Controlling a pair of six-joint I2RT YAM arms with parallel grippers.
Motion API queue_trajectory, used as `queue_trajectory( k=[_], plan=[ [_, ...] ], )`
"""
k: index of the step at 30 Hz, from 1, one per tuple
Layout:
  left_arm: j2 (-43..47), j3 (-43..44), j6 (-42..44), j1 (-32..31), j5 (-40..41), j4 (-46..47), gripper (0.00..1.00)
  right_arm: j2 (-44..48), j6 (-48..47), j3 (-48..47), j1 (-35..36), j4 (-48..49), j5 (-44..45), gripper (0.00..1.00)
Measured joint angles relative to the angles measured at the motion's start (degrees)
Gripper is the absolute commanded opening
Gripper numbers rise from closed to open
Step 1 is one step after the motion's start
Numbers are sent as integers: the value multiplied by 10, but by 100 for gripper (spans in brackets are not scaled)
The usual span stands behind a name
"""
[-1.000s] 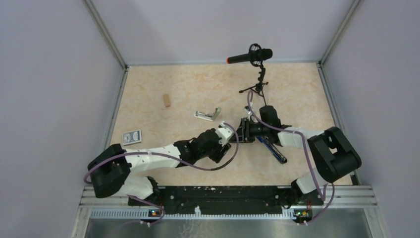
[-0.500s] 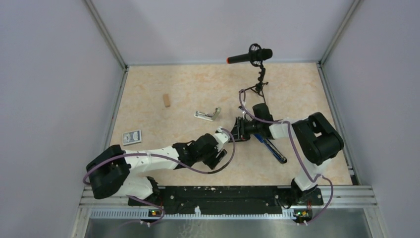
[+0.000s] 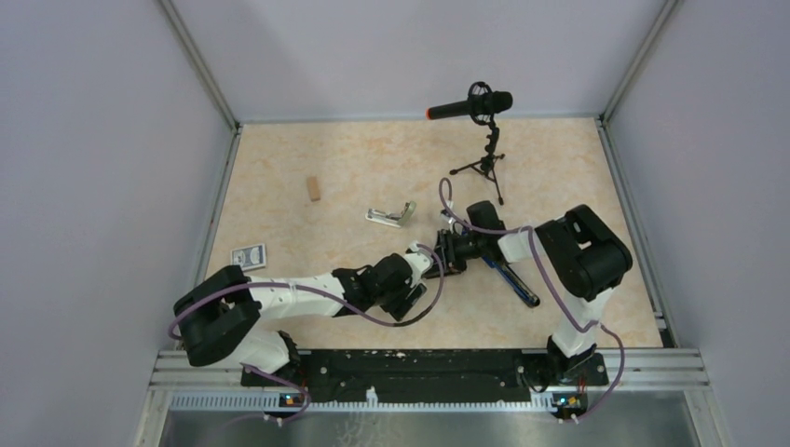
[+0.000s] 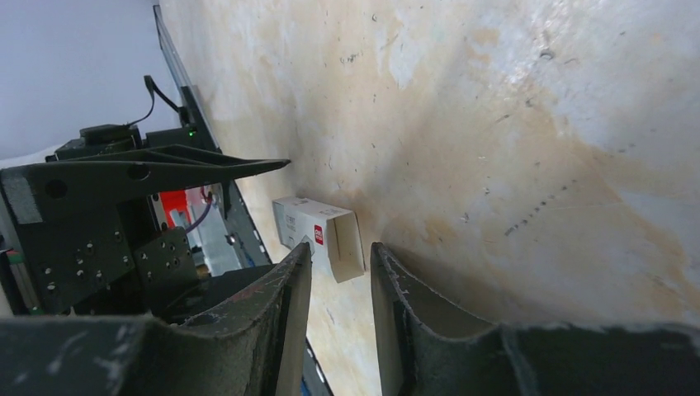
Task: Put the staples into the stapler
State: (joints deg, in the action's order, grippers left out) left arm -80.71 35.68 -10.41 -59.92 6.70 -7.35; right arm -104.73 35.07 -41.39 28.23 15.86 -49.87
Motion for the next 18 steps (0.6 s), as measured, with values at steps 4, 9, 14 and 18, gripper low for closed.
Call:
queue_trajectory(
  k=[4, 9, 14, 18],
  plan=[
    [-5, 0, 0, 2, 2, 10, 68, -8, -1, 0, 10, 0, -5, 32],
    [-5, 0, 0, 3, 2, 12, 64, -16, 0, -4, 17, 9, -10, 30],
    [-4, 0, 0, 3, 2, 14, 58, -27, 6, -4, 17, 31, -17, 26],
    [-4, 0, 0, 3, 5, 14, 56, -35, 11, -4, 17, 44, -23, 21]
  ],
)
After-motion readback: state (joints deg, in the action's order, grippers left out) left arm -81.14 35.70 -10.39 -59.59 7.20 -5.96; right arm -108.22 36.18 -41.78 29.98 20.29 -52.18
